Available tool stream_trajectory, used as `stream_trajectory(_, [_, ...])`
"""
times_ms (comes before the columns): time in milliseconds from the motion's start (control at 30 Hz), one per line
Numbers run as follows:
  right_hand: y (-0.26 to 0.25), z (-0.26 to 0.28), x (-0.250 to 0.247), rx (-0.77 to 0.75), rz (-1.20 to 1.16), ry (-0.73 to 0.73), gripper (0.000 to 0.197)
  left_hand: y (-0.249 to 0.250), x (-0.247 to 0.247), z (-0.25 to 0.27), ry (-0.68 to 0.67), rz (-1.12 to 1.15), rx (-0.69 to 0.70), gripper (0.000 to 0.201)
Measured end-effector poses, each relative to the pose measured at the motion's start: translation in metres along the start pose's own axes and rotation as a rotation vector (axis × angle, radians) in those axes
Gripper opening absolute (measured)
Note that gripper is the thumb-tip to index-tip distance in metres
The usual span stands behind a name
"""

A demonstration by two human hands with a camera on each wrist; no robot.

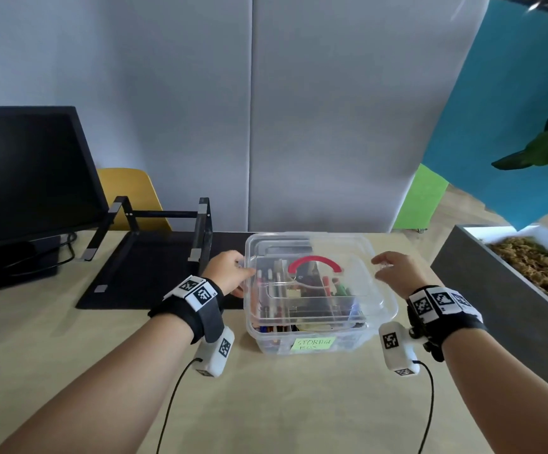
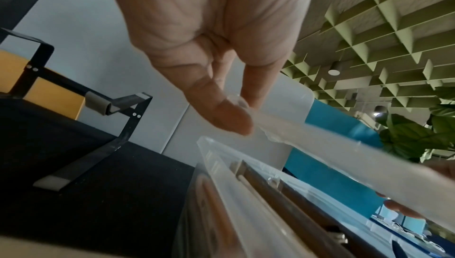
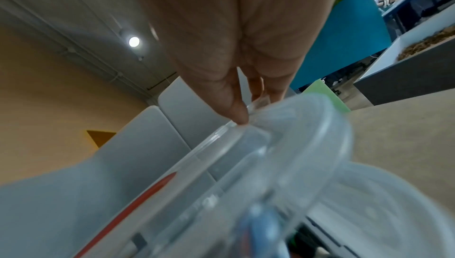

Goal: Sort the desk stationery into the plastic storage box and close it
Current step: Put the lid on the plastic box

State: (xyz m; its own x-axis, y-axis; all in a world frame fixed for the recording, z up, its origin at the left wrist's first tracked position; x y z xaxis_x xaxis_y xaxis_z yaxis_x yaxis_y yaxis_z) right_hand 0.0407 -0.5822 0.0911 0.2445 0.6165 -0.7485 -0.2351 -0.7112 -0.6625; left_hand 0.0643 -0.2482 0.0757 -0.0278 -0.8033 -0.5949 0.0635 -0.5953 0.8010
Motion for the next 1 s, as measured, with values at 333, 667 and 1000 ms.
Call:
stream_trajectory(333, [0.026, -0.011, 0.035, 0.004, 0.169, -0.052, 0.044, -0.02, 0.025, 0.002, 0.013, -0.131, -0.105, 0.031])
stream_trajectory(667, [0.033, -0.011, 0.043, 0.059, 0.226, -0.102, 0.052, -0.024, 0.035, -0.006, -0.025, -0.246, -0.156, 0.03])
stream_trajectory(1000, [0.035, -0.008, 0.043, 0.083, 0.319, -0.092, 0.055, -0.035, 0.043, 0.002, -0.068, -0.329, -0.095, 0.044])
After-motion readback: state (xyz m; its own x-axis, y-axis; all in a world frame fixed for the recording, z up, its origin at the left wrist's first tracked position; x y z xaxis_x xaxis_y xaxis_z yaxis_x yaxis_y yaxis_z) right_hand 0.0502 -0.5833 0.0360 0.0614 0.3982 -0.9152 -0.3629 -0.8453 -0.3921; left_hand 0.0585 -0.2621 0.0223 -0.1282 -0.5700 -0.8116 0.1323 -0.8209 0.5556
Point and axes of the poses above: each hand's wrist, its own z-axis away from the middle knuckle, its own x-axis out of the palm, y = z × x, the point moved 3 cm from there along -z, towards the middle knuckle, and after that the axes turned 5 degrees about y, right-handed, at the moved point
